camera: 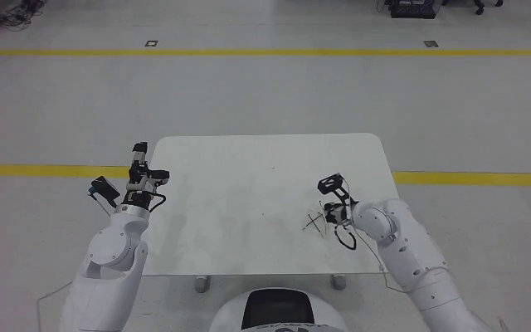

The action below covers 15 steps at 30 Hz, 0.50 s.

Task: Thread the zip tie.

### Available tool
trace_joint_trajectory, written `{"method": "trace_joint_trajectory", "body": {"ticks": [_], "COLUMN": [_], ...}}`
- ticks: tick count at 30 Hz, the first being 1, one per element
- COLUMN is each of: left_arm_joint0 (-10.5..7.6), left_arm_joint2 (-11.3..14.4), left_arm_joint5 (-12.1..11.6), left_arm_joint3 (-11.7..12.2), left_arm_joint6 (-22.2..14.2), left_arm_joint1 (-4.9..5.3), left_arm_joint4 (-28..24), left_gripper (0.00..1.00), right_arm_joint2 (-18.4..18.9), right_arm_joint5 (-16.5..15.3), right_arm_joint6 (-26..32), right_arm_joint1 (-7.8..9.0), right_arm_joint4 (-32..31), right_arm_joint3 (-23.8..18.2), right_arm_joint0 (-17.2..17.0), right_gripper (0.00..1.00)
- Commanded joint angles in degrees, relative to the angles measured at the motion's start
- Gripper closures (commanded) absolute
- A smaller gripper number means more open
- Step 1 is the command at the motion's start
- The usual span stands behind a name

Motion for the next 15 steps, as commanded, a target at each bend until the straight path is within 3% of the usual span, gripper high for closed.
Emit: {"method": "trace_joint_trajectory", "body": {"ticks": [1,7,15], "left_arm_joint0": [0.0,0.0,0.0], "left_arm_joint2": [0.0,0.0,0.0], "left_arm_joint5": [0.0,0.0,0.0], "left_arm_joint3": [0.0,0.0,0.0], "left_arm_joint6": [0.0,0.0,0.0], "left_arm_joint1": [0.0,0.0,0.0], "left_arm_joint4": [0.0,0.0,0.0], "left_gripper": [0.0,0.0,0.0], "right_arm_joint2": [2.2,4.3,3.2], "right_arm_joint5": [-3.8,-4.9,-4.9], "right_arm_joint6": [0.2,2.0,4.2], "right_arm_joint1": [0.56,2.87,7.26], "right_arm_joint4": [2.4,11.5,22.1], "right_arm_joint3": [-0.3,-2.0,0.0], "right_arm_joint0": [-1.0,-3.1,-0.5], "right_gripper": [1.0,1.0,1.0]}}
